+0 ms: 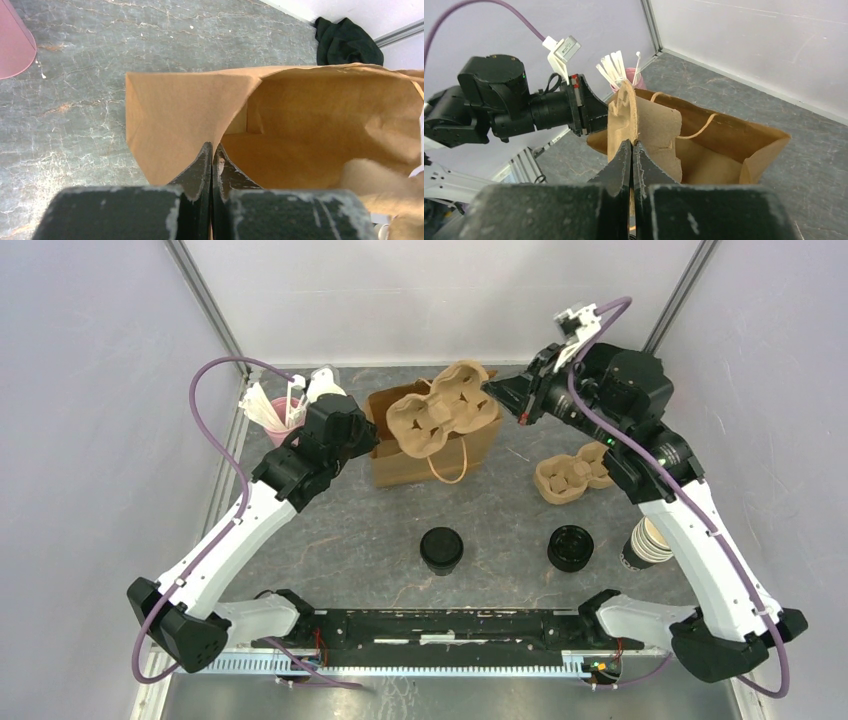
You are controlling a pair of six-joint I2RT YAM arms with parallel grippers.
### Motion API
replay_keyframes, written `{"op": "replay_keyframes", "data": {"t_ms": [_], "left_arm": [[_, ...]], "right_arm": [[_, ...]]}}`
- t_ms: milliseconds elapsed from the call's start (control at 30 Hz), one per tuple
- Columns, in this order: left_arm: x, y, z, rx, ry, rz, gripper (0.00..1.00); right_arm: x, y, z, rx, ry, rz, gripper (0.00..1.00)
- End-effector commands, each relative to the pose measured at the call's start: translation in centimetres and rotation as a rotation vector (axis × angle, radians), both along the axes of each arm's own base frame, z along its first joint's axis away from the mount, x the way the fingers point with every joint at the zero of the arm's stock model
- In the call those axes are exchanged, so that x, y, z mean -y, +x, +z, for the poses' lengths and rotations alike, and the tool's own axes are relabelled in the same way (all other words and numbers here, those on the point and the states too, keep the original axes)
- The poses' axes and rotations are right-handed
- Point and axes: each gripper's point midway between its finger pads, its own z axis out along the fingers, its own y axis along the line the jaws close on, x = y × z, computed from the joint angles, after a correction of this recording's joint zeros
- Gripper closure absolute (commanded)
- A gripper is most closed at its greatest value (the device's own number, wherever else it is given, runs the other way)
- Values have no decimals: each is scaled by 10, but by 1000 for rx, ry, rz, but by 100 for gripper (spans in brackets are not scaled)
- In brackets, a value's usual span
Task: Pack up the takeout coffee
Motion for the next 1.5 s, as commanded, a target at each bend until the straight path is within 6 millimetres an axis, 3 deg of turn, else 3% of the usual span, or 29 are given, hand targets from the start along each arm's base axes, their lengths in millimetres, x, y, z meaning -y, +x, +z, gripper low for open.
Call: {"op": "replay_keyframes", "data": {"t_ms": [0, 133, 333, 600, 1133, 1467], "left_arm": [[1, -5, 15, 13, -95, 26, 98], [3, -7, 7, -21, -100, 24, 98], [3, -9, 6, -32, -97, 16, 98], [0, -10, 11, -23, -69, 10, 98], [6, -10, 7, -67, -115, 27, 98], [14, -5, 8, -107, -148, 41, 98]], "right_arm": [[-3, 6, 6, 108, -95, -81, 100], [-10, 7, 22, 152, -111, -106, 100], [-5, 8, 47, 269, -156, -153, 100], [-12, 0, 53, 336, -192, -85, 100], [-40, 12, -4, 363, -427, -86, 100], [-72, 23, -33, 307, -466, -80, 100]]}}
